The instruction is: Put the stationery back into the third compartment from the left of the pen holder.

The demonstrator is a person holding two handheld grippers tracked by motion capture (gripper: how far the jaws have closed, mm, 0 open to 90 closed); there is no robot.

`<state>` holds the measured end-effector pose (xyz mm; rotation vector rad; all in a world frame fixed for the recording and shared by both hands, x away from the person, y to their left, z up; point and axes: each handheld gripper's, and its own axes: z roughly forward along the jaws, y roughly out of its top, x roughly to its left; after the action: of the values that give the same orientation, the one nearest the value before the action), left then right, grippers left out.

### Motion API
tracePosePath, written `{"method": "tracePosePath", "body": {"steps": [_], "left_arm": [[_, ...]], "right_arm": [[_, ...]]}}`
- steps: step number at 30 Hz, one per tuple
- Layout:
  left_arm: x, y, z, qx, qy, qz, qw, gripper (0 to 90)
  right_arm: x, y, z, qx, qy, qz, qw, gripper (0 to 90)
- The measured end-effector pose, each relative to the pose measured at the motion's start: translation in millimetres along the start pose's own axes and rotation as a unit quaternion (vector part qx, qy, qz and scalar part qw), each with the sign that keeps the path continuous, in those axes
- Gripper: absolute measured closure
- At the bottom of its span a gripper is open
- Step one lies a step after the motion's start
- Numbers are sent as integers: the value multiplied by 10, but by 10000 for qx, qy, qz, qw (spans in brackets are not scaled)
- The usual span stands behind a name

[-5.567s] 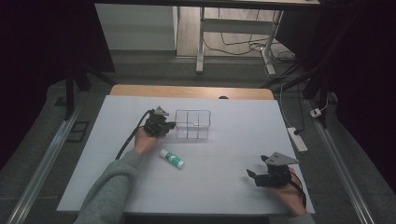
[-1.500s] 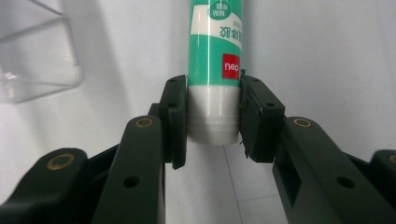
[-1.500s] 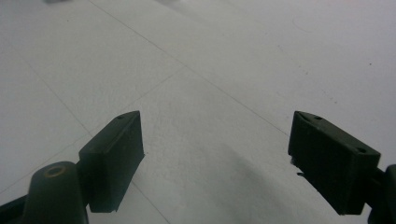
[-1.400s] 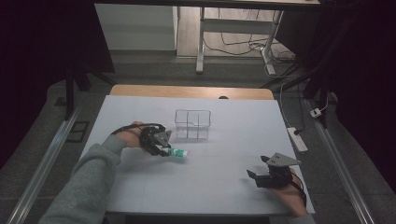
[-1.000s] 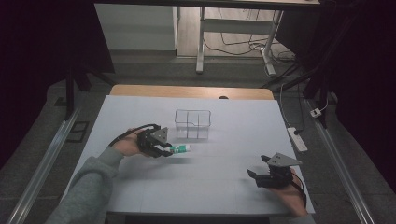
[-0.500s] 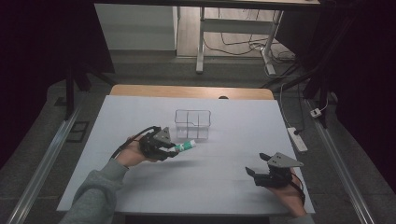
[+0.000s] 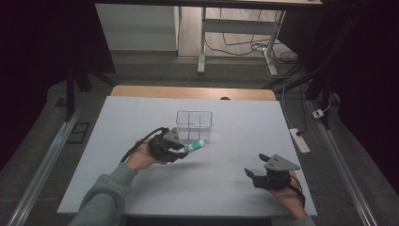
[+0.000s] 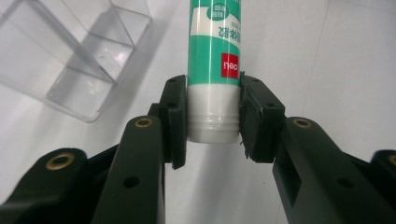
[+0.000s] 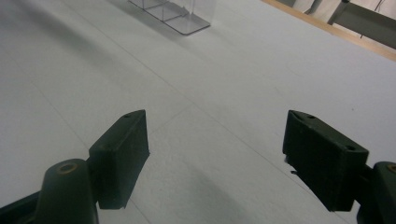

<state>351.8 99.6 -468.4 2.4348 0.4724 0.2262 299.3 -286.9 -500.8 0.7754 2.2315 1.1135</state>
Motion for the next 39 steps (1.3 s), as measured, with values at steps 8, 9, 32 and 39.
{"method": "tracePosePath", "body": {"steps": [8, 9, 32, 39], "left_arm": [[23, 17, 104, 130, -95, -50, 9999, 642], [23, 22, 114, 126, -131, -71, 9998, 642], [-74, 185, 329, 244, -284, 2, 9993, 644], [-123, 233, 368, 206, -285, 16, 9994, 645]], "right_arm": [[85, 81, 119, 24, 104, -250, 9996, 232], [91, 84, 132, 19, 110, -276, 9996, 233], [329, 349, 317, 70, 223, -947, 9952, 255], [356, 385, 318, 52, 279, -964, 9949, 256]]}}
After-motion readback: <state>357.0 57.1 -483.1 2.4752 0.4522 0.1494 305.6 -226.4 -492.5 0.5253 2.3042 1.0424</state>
